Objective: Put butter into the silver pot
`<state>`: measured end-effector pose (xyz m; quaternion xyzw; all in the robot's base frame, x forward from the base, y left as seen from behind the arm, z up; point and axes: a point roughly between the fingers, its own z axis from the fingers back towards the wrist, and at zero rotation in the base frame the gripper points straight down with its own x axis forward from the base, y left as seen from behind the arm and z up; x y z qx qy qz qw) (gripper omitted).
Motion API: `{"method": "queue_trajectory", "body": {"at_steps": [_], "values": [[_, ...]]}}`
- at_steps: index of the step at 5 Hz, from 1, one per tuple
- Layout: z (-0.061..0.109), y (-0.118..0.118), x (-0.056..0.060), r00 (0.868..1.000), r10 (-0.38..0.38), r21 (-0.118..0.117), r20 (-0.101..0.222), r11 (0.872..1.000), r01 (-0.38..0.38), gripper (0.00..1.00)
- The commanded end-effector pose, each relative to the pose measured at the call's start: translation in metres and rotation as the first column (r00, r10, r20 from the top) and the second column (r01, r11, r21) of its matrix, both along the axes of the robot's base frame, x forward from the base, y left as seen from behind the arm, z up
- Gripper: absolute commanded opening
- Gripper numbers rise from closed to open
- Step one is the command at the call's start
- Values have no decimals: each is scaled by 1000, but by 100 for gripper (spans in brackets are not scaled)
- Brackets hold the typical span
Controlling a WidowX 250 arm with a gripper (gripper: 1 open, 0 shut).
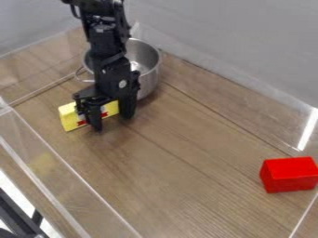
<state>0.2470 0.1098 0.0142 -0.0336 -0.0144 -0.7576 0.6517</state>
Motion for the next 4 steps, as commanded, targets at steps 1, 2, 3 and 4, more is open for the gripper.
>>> {"method": "queue_trajectory", "body": {"at_steps": [1, 2, 3, 4], "values": [[14, 6, 16, 997, 44, 23, 59, 999, -45, 0], [15, 7, 18, 995, 79, 23, 64, 996, -81, 0], [16, 6, 17, 994, 83, 22, 67, 996, -84, 0], [18, 4, 17, 994, 87, 20, 70, 996, -89, 0]]}}
